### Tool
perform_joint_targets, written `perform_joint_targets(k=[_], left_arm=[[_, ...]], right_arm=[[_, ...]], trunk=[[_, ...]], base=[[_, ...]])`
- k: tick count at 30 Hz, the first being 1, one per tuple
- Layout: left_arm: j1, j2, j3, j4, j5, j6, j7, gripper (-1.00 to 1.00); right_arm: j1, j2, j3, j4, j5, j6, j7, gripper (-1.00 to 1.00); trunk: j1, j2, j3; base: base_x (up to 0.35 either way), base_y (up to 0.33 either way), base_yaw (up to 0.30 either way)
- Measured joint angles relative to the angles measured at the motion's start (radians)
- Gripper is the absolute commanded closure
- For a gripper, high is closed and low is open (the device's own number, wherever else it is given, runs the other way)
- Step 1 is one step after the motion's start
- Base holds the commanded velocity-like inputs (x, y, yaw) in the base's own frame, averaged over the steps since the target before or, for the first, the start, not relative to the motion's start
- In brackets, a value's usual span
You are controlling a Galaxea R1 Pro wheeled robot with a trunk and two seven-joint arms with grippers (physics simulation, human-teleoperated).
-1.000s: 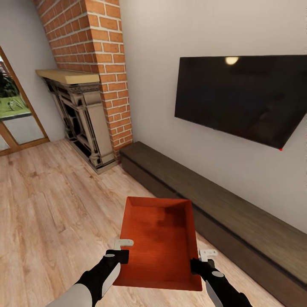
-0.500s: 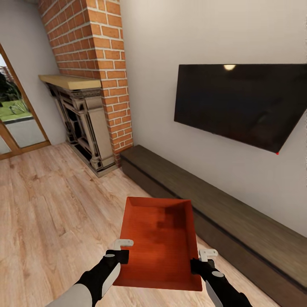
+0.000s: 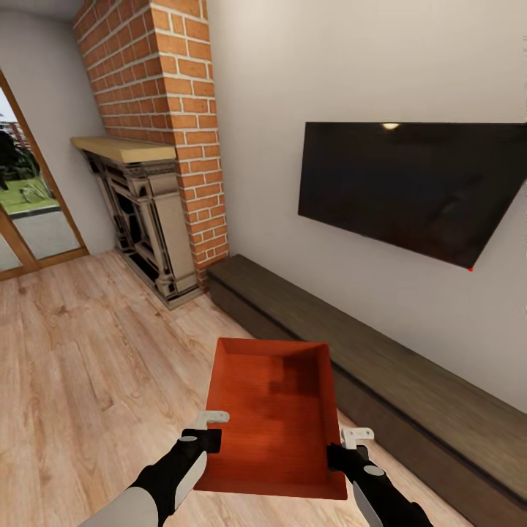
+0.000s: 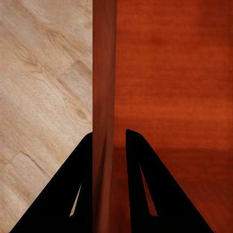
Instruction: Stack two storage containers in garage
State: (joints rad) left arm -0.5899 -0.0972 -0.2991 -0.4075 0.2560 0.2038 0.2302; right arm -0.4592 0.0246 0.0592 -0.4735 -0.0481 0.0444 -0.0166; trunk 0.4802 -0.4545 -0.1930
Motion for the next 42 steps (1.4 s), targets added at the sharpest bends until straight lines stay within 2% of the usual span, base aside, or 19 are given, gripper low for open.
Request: perform_joint_targets(k=[8, 42], left_arm=[[0.0, 0.0, 0.0, 0.0, 0.0, 0.0, 0.0, 1.0], [0.0, 0.0, 0.0, 0.0, 0.0, 0.0, 0.0, 1.0]], right_arm=[[0.0, 0.0, 0.0, 0.0, 0.0, 0.0, 0.0, 1.0], [0.0, 0.0, -0.002, 0.0, 0.001, 0.0, 0.001, 1.0]], trunk=[[-0.031, 0.056, 0.038], [-0.031, 0.057, 0.092]], base=[[0.0, 0.0, 0.0], [0.0, 0.0, 0.0]])
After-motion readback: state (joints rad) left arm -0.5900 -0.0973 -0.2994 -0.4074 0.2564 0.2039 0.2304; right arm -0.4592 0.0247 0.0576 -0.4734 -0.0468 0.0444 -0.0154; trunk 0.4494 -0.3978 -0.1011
